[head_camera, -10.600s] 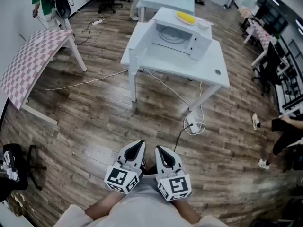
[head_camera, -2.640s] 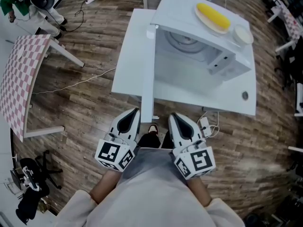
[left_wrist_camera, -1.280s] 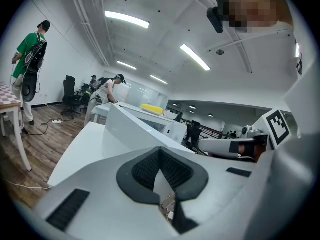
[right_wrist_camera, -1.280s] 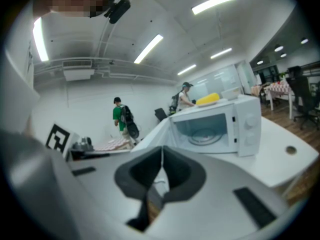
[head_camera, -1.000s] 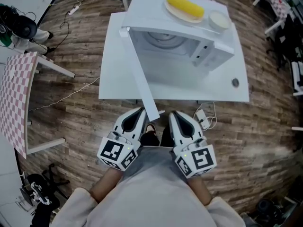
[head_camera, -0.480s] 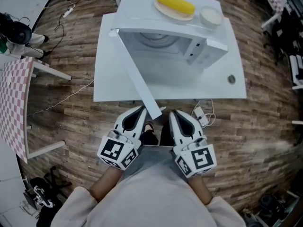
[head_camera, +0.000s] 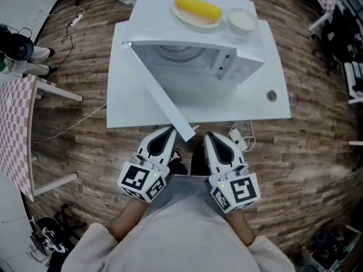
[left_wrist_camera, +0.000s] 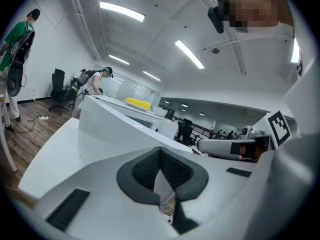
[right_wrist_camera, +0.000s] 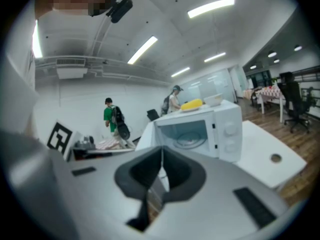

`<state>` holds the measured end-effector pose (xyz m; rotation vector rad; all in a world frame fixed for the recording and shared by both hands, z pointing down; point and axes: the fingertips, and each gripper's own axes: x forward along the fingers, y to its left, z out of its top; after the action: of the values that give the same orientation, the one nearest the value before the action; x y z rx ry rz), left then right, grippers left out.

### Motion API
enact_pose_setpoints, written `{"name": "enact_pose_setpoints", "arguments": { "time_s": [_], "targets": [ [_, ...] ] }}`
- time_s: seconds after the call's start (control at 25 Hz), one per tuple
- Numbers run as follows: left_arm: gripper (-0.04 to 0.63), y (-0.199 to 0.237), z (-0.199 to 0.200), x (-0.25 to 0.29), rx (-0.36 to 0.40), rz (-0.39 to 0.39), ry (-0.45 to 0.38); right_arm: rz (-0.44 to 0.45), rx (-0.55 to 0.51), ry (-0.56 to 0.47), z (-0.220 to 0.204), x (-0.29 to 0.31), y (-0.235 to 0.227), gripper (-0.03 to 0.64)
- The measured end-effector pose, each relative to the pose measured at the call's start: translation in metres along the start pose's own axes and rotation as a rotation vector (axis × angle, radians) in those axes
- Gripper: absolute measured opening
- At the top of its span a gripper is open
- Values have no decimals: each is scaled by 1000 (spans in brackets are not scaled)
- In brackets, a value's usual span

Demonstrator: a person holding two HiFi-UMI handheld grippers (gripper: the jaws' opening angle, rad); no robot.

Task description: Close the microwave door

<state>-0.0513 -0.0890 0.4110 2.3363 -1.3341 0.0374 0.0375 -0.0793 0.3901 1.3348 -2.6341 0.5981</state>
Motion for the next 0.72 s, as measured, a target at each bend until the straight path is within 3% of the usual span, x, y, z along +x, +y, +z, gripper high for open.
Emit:
{"name": "enact_pose_setpoints", "arguments": {
  "time_s": [0.72],
  "targets": [
    [19, -16, 8, 56, -18, -44, -1, -32, -2, 0, 12, -2, -48, 23]
  ]
}}
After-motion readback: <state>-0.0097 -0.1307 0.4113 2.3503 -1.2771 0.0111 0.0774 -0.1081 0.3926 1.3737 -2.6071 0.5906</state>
